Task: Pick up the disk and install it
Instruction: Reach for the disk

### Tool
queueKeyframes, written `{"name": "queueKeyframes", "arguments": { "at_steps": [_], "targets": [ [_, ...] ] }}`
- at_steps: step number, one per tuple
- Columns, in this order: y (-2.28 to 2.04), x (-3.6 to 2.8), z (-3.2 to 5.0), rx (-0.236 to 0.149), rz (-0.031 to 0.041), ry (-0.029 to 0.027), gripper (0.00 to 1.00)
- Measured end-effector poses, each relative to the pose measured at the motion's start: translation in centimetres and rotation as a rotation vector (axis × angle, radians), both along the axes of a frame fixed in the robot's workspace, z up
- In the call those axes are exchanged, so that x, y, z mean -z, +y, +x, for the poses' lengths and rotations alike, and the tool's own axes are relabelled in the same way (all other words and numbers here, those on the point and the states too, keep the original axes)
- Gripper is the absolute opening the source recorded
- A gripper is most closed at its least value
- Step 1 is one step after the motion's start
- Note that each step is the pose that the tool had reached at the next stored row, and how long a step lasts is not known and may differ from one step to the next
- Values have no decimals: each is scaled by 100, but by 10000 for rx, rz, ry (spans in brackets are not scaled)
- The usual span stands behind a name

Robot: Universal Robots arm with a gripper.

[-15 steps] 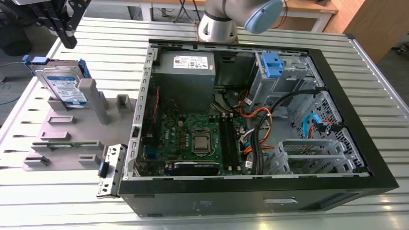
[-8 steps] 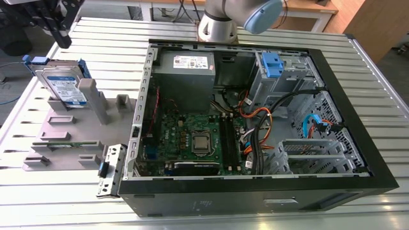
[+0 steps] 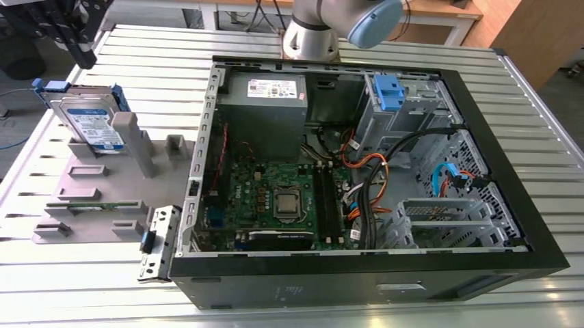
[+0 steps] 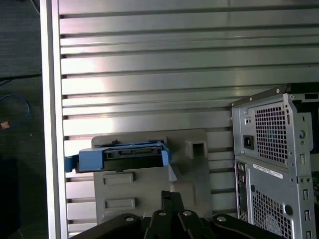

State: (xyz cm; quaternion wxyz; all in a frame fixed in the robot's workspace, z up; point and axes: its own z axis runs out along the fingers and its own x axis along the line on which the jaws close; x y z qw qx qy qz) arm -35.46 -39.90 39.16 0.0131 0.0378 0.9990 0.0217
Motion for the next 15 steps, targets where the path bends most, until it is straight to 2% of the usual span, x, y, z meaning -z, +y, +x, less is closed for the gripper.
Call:
{"name": "queueKeyframes", "arguments": {
  "at_steps": [9,15],
  "targets": [
    [2,7,-20,1,0,0,11],
    [20,36,-57,1,-1,1,11]
  ]
}}
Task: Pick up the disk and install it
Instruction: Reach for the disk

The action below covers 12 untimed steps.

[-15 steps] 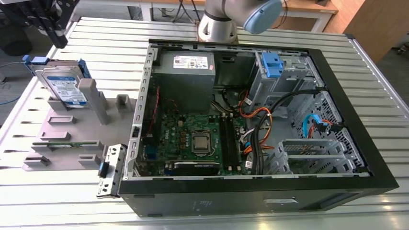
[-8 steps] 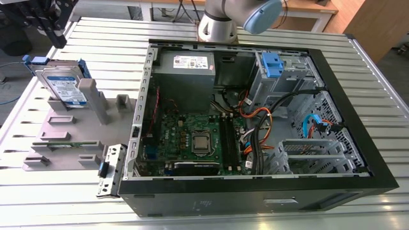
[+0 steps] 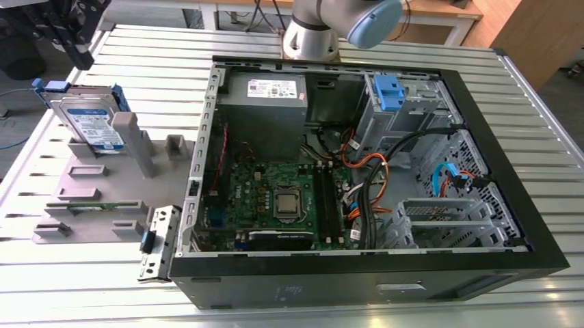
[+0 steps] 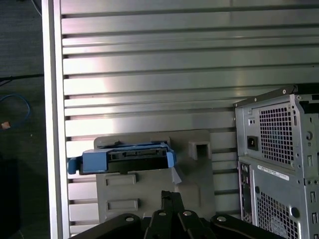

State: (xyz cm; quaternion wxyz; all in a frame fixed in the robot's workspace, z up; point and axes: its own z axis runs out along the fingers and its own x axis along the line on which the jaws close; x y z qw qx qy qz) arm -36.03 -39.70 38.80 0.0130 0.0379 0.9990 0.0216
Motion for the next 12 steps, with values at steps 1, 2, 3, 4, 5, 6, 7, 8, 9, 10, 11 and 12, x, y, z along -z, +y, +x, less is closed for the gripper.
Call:
{"name": "queueKeyframes", "arguments": {
  "at_steps": [1,2,3,4,5,6,7,8,9,10,11,12],
  "targets": [
    [3,8,-8,0,1,-1,11],
    [7,19,-18,0,1,-2,11],
    [10,29,-28,0,1,-2,11],
    [13,38,-38,0,1,-1,11],
    [16,48,-47,0,1,-1,11],
    [18,59,-58,1,1,-2,11],
    [20,70,-69,0,0,-1,11],
    [22,81,-80,0,0,-1,11],
    [24,91,-90,0,-1,-1,11],
    [26,101,-100,0,0,-1,11],
    [28,110,-110,0,0,-1,11],
    [30,119,-120,0,0,-1,11]
  ]
}}
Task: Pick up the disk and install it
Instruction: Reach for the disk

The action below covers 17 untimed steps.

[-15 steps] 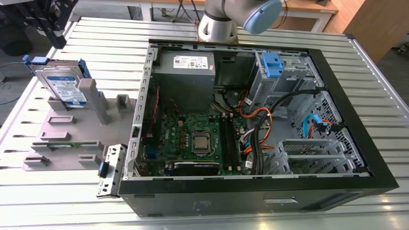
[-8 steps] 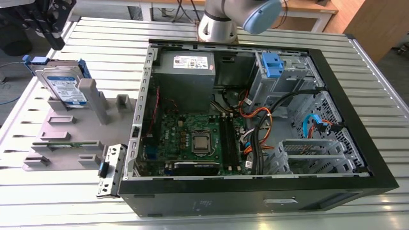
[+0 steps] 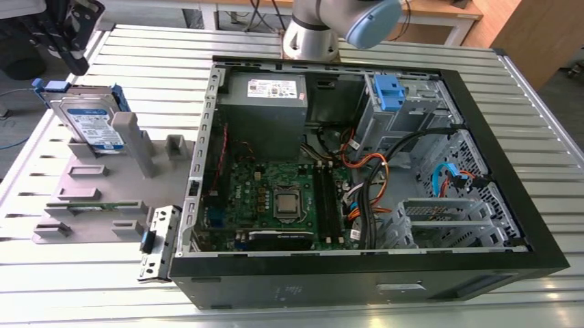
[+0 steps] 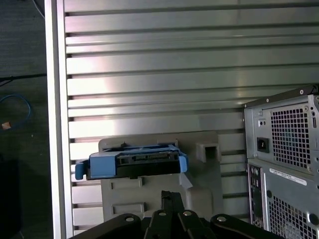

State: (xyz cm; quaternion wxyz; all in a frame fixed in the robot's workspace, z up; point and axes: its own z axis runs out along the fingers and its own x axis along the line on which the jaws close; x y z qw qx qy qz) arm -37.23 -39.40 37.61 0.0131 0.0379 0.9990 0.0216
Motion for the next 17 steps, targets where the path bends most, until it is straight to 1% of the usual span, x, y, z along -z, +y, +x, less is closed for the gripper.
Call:
{"name": "queueKeyframes", "arguments": {
  "at_steps": [6,17],
  "targets": [
    [15,52,-69,0,1,-2,11],
    [61,145,-183,0,0,-1,11]
  ]
}}
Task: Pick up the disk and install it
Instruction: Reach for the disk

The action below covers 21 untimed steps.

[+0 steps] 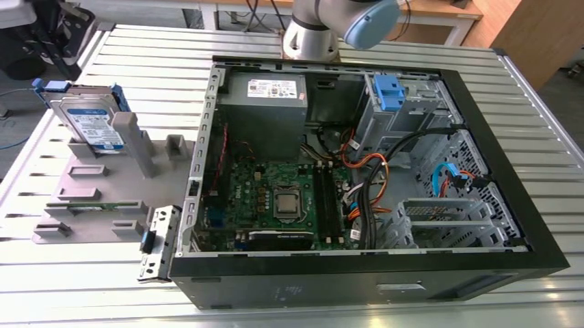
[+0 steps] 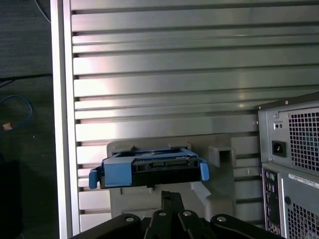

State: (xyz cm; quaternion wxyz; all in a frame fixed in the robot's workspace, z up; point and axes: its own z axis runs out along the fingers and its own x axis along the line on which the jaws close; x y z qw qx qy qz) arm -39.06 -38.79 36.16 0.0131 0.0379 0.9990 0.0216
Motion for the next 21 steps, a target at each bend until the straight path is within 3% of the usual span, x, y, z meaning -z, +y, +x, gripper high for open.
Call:
{"name": "queueKeyframes", "arguments": {
  "at_steps": [21],
  "targets": [
    [109,176,-154,0,0,0,11]
  ]
}}
